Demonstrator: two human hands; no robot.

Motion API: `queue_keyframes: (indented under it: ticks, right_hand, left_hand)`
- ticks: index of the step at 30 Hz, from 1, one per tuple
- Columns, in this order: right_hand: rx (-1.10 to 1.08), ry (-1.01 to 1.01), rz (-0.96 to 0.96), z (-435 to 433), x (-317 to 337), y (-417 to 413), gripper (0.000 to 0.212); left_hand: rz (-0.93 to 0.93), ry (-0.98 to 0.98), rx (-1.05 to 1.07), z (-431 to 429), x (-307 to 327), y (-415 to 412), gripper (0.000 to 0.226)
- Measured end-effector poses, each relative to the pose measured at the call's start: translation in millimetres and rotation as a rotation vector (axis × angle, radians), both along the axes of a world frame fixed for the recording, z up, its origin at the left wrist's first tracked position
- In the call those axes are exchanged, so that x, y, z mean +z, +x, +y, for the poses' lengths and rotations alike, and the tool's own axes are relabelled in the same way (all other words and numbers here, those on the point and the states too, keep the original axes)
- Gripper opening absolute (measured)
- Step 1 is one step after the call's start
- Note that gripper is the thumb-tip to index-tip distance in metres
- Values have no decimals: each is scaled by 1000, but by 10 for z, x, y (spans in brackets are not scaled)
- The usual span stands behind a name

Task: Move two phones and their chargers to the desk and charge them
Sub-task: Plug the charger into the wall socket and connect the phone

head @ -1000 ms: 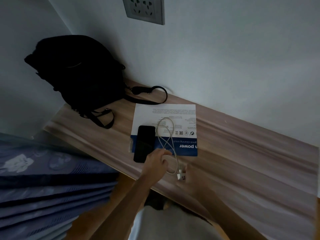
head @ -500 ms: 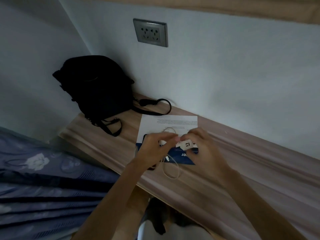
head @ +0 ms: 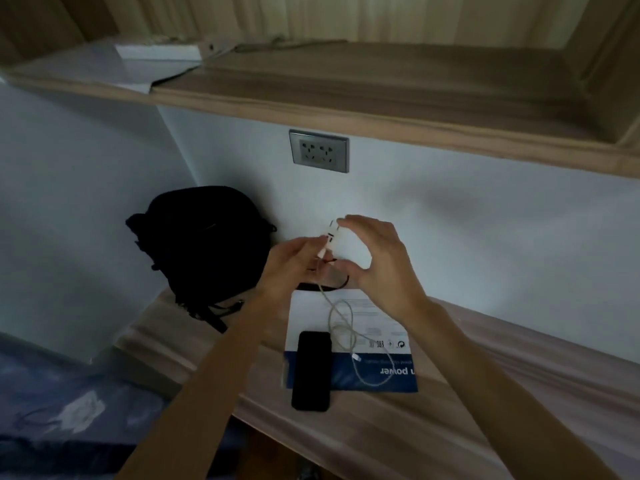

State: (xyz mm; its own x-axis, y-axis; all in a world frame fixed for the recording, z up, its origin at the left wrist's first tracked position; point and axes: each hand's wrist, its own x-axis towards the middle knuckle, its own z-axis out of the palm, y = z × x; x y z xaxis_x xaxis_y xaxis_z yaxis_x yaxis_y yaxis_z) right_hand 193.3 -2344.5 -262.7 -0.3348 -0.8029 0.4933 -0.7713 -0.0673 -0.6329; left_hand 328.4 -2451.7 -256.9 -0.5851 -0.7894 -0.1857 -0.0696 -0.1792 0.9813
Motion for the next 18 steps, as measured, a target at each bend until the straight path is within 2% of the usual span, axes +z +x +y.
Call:
queue_keyframes:
  ticks: [3,7,11,13,18]
  right_hand:
    - [-72,-8,-98,-323,80,4,48]
    - [-79,-76,-183,-786,169,13,34]
    - [-102,-152,-272,-1137,188,-39,24]
    - [-121,-182,-268,-1236,159,-57,22]
    - [-182,-229,-211,-1381,94,-81,25]
  left_hand:
    - [32,58,43,-394,92,-24,36]
    - [27,94,-59,-888,190,-96,29]
    - [-17,68,-97,-1206,257,-176,47]
    - [-44,80,-113,-1317,277,-231,49]
    - [-42,68,-159,-1485,296,-412,37]
